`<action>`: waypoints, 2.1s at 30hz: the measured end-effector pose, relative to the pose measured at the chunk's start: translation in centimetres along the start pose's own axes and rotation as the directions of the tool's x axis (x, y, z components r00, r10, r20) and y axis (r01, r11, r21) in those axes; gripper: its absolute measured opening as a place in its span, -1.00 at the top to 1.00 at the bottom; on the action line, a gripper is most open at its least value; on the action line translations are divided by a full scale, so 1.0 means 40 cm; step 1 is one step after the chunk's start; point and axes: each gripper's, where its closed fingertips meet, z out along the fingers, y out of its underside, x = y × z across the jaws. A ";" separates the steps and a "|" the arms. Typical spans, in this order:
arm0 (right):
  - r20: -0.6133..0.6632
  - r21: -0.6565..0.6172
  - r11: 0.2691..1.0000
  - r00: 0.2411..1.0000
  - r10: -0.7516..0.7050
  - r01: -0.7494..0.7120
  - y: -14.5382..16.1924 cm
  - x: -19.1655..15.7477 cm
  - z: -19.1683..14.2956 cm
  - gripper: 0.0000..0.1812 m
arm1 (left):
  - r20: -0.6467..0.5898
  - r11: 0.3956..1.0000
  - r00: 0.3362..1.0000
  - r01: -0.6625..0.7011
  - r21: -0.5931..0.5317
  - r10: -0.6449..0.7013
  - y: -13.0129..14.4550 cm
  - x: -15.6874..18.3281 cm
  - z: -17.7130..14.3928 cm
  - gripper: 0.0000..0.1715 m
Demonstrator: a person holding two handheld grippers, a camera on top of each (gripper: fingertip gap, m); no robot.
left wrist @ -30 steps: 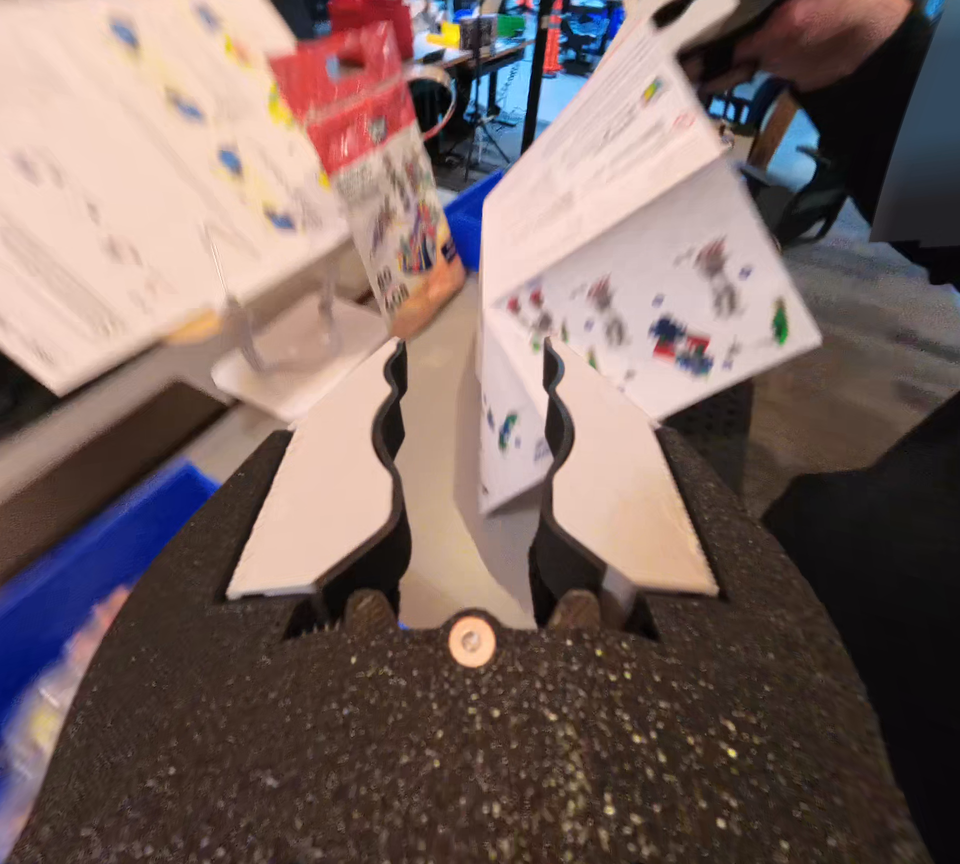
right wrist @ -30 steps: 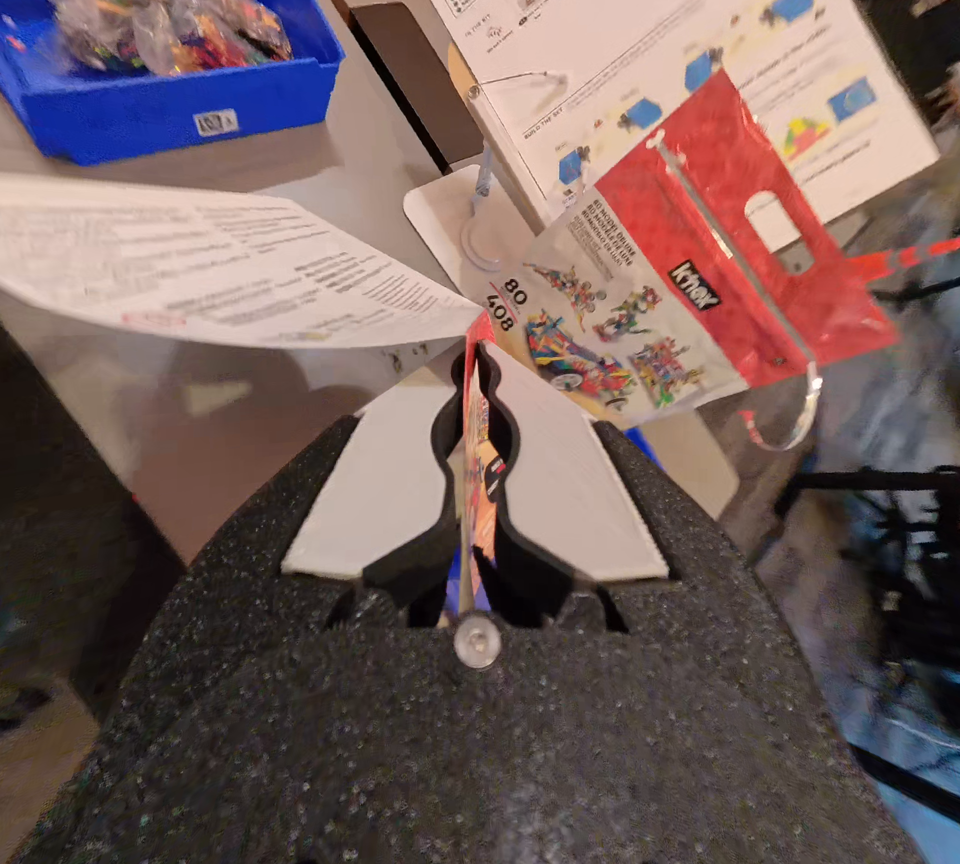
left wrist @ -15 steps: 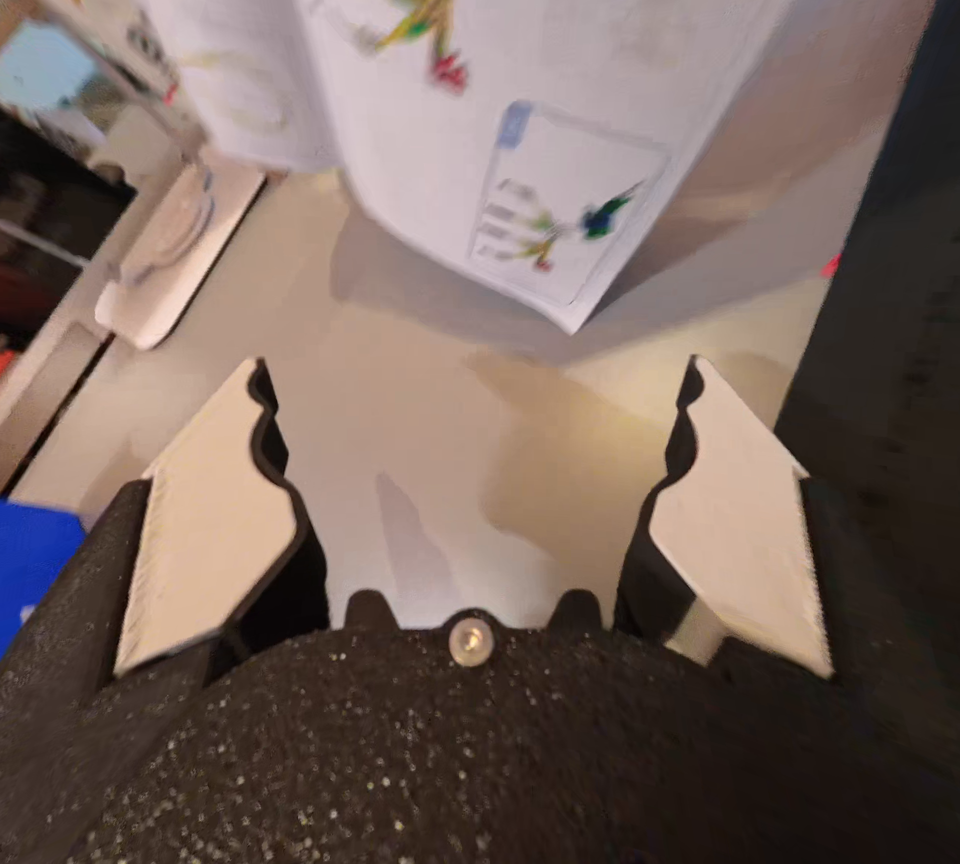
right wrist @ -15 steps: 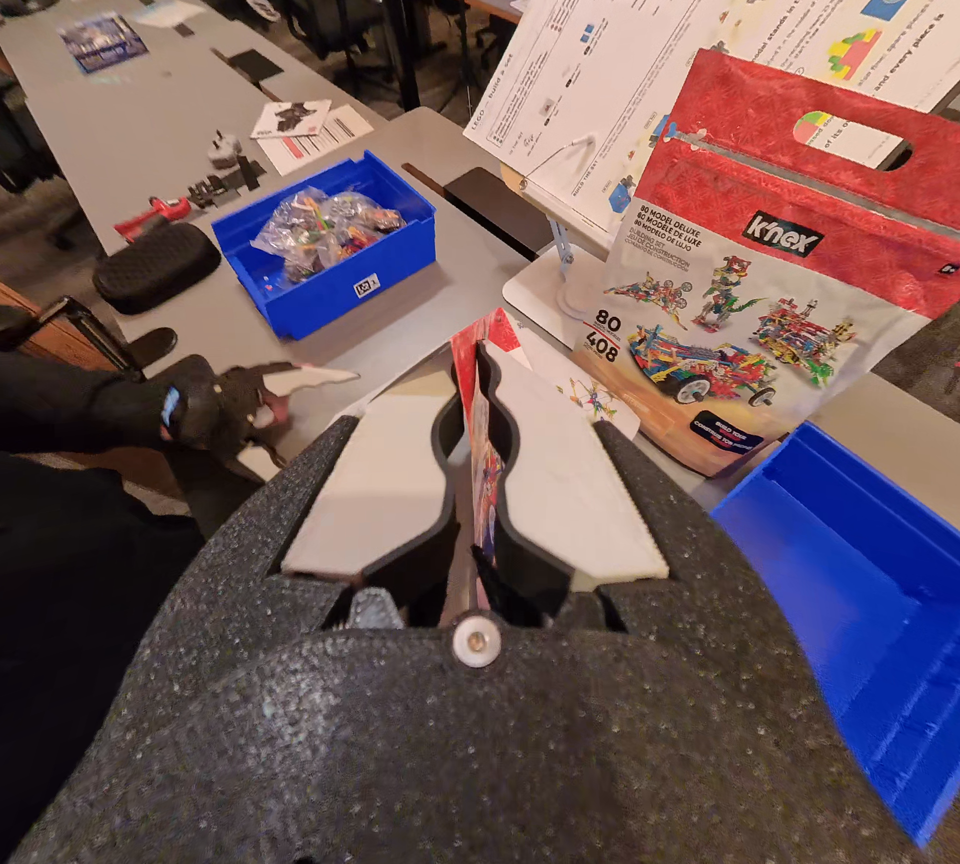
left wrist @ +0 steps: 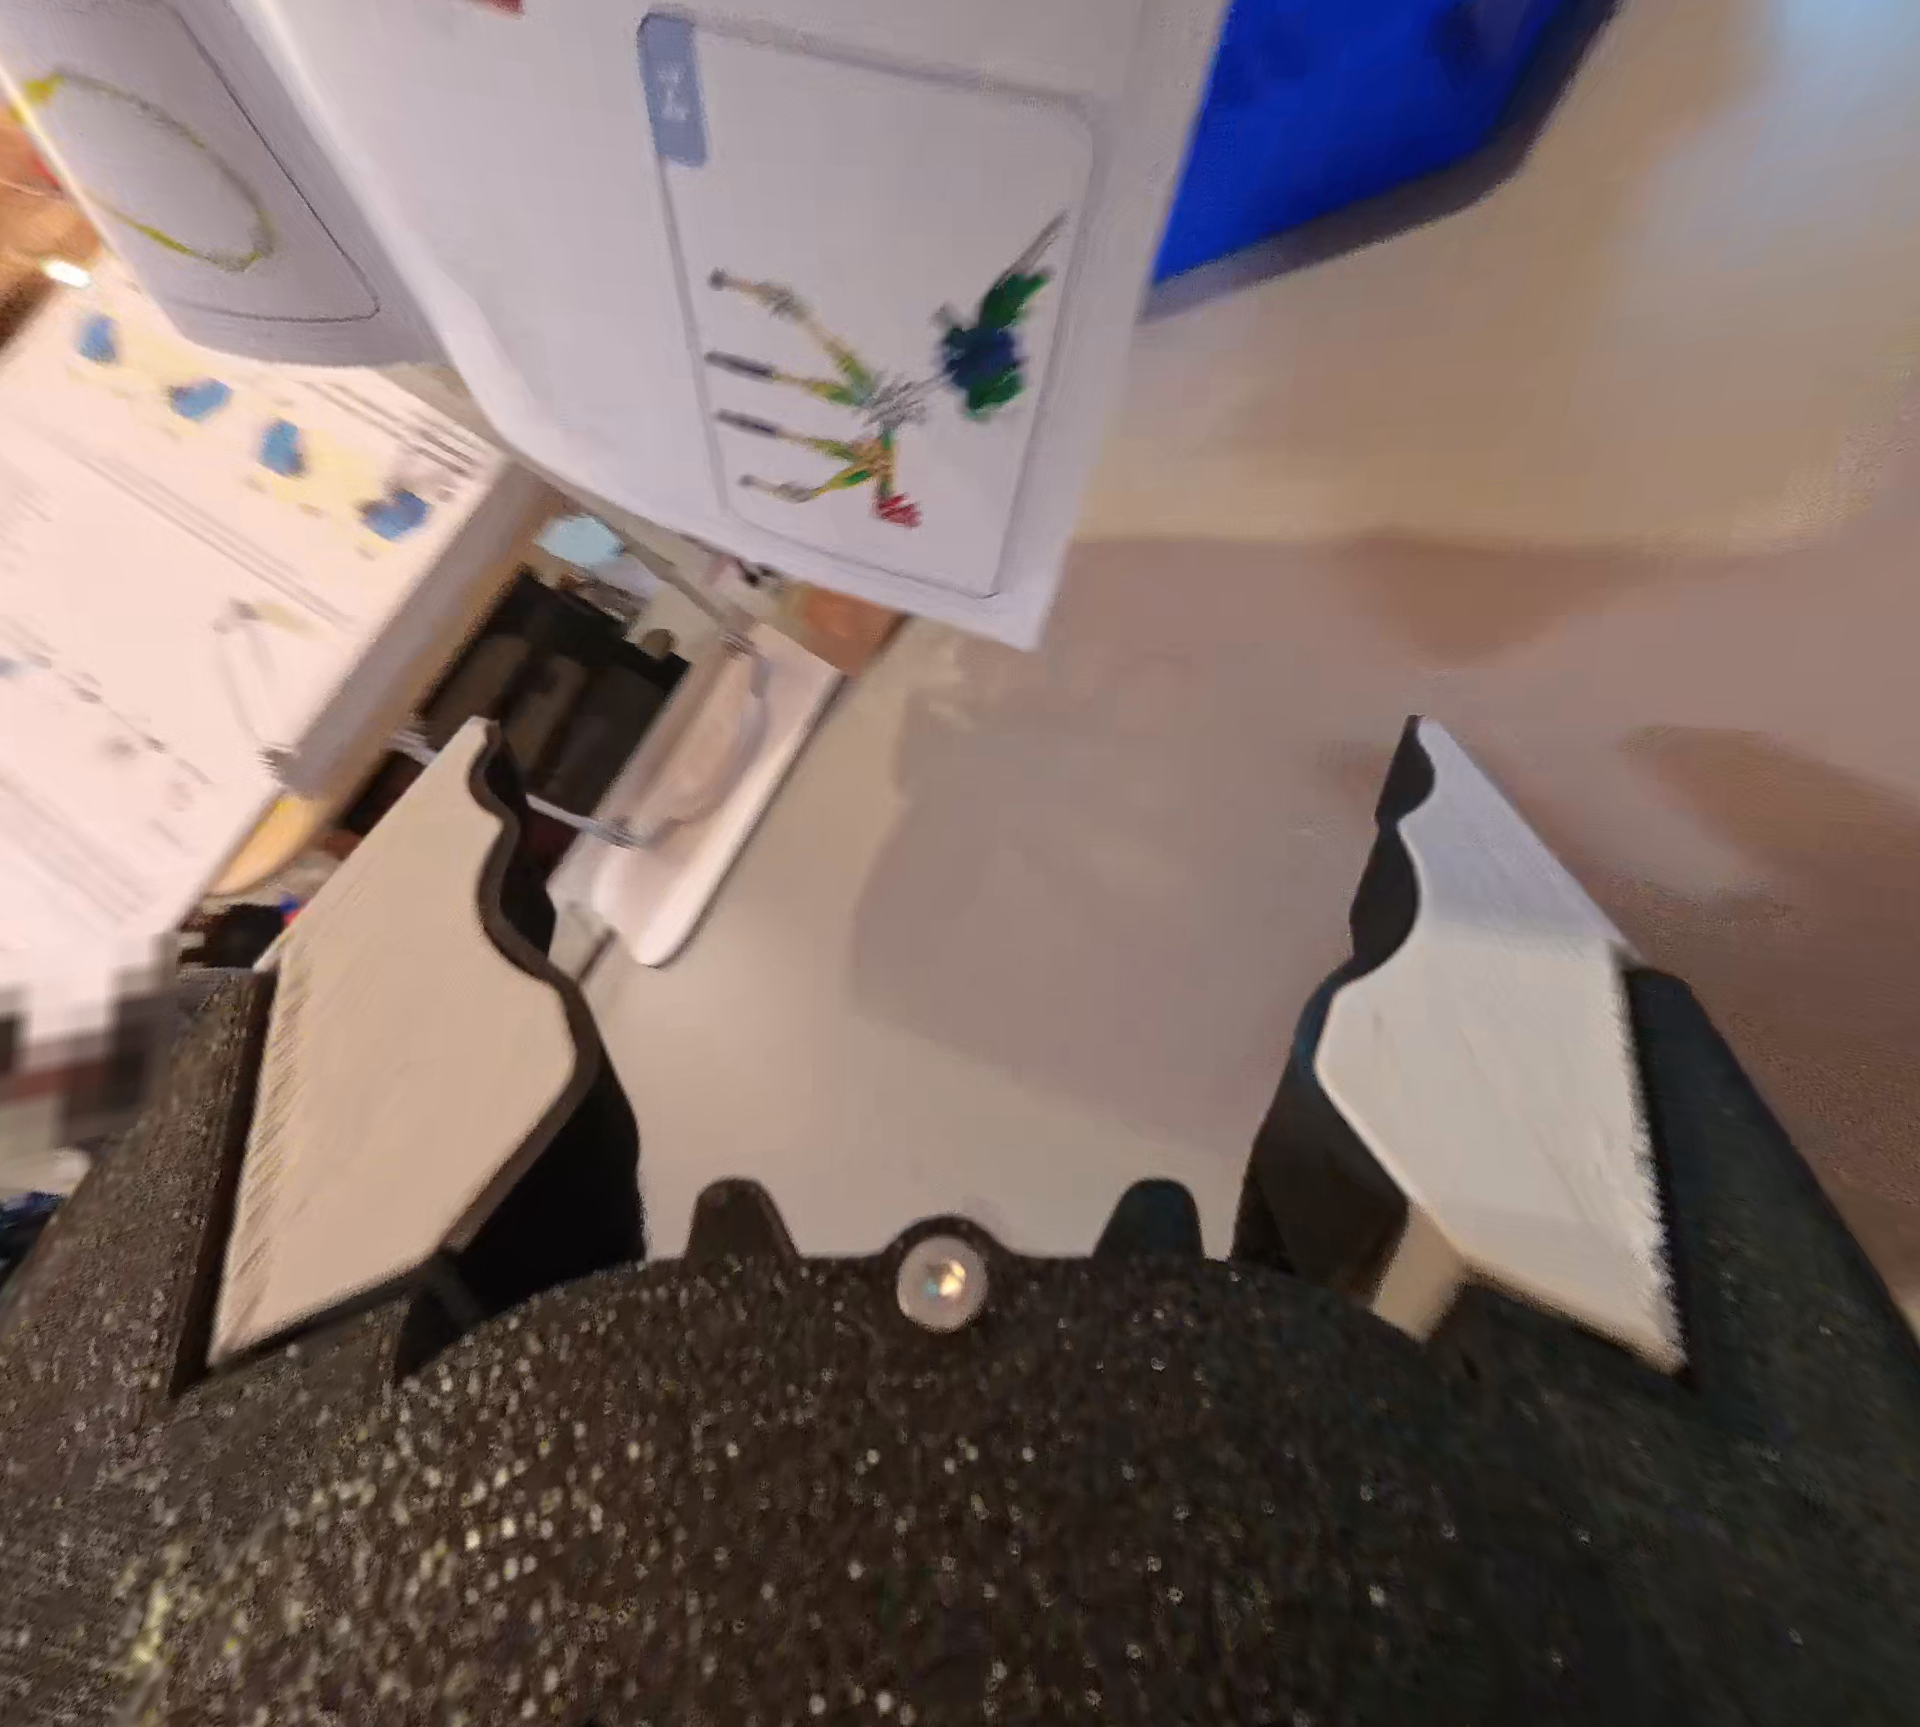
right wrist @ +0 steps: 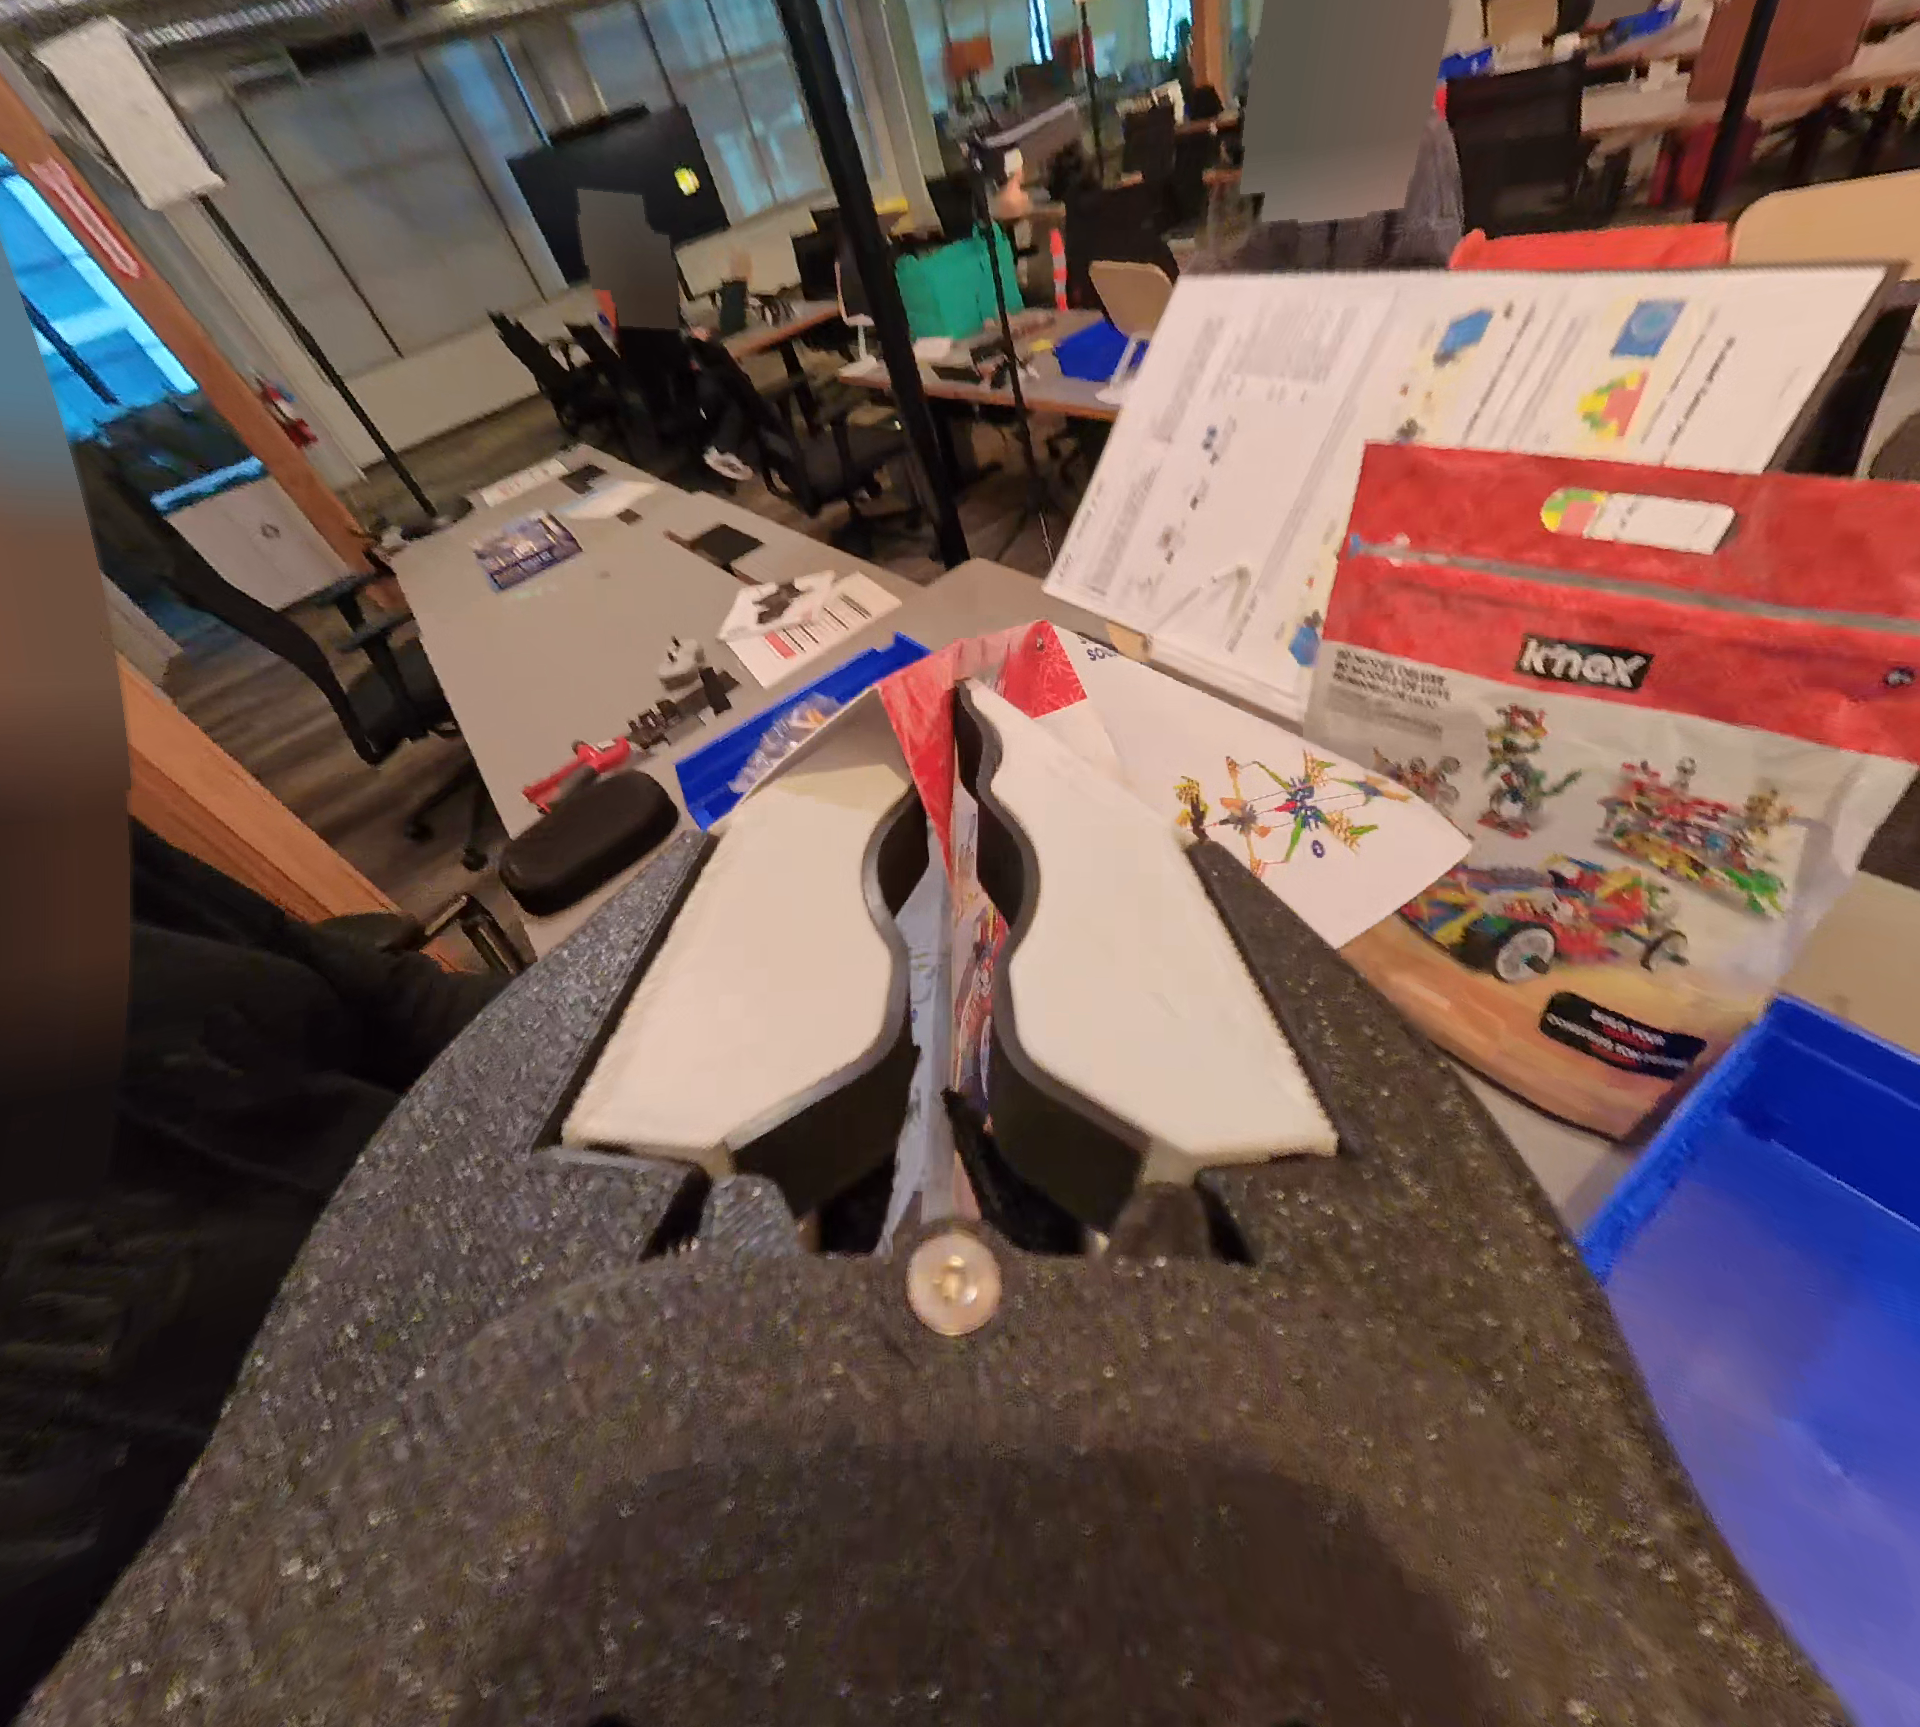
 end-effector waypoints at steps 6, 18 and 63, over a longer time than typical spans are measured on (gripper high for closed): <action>0.013 0.098 0.995 1.000 -0.015 0.014 -0.085 -0.055 -0.062 1.00 | 0.181 0.991 0.979 -0.112 0.068 0.098 -0.036 -0.210 0.089 -0.78; -0.060 0.132 0.985 0.991 0.120 -0.111 -0.037 0.065 -0.156 1.00 | 0.236 0.868 0.970 -0.163 0.469 0.055 -0.374 -0.322 -0.023 -0.20; -0.203 -0.430 0.706 0.822 0.533 -0.564 1.052 0.067 -0.007 0.73 | -0.417 0.519 0.313 0.592 -0.617 -0.853 0.112 -0.208 -0.005 1.00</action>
